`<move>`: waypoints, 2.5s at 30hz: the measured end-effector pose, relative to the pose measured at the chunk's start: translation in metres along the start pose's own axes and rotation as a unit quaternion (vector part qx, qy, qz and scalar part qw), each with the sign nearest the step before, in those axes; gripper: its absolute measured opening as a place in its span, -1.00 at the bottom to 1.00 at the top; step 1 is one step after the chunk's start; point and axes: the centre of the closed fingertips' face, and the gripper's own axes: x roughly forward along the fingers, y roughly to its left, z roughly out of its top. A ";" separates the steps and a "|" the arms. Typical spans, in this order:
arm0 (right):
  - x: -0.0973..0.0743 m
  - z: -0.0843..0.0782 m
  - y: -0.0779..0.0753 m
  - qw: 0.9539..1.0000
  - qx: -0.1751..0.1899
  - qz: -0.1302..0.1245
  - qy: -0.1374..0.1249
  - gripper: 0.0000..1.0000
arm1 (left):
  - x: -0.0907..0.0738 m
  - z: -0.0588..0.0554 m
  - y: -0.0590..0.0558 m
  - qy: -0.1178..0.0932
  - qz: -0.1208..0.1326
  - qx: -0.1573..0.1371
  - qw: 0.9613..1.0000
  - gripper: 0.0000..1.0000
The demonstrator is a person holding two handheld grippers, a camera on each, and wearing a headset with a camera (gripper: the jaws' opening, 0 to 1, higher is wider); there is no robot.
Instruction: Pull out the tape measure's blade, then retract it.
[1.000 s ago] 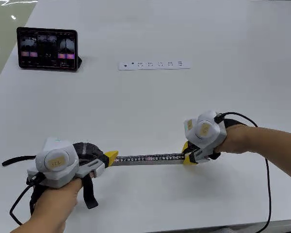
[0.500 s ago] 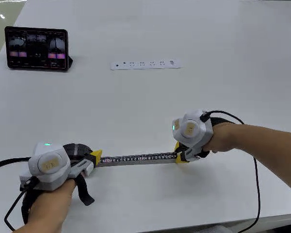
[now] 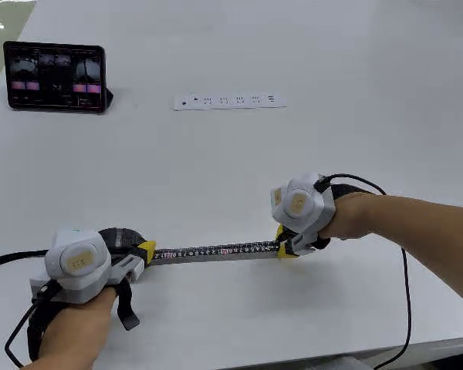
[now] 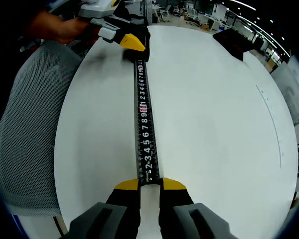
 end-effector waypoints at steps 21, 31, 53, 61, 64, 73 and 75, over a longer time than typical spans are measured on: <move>0.002 0.007 0.002 1.000 -0.003 0.000 0.001 -0.81 | 0.001 0.001 0.002 0.008 -0.001 -0.002 1.000 0.24; 0.005 0.012 0.003 1.000 -0.011 0.002 -0.002 -0.81 | 0.001 0.000 0.001 0.008 0.000 0.000 1.000 0.24; 0.009 0.028 0.003 1.000 -0.010 0.005 -0.002 -0.80 | -0.001 -0.001 0.001 0.010 0.000 0.005 1.000 0.24; 0.011 0.032 0.003 1.000 -0.008 0.004 -0.002 -0.80 | 0.000 -0.001 0.001 0.010 0.001 0.006 1.000 0.24; 0.011 0.034 0.003 1.000 -0.010 0.004 -0.003 -0.80 | 0.000 -0.001 0.000 0.010 0.001 0.007 1.000 0.24; 0.013 0.039 0.003 1.000 -0.008 0.003 -0.006 -0.79 | 0.000 -0.001 -0.001 0.010 0.001 0.008 1.000 0.24; 0.014 0.041 0.003 1.000 -0.007 0.002 -0.005 -0.79 | 0.000 -0.001 -0.001 0.010 0.001 0.008 1.000 0.24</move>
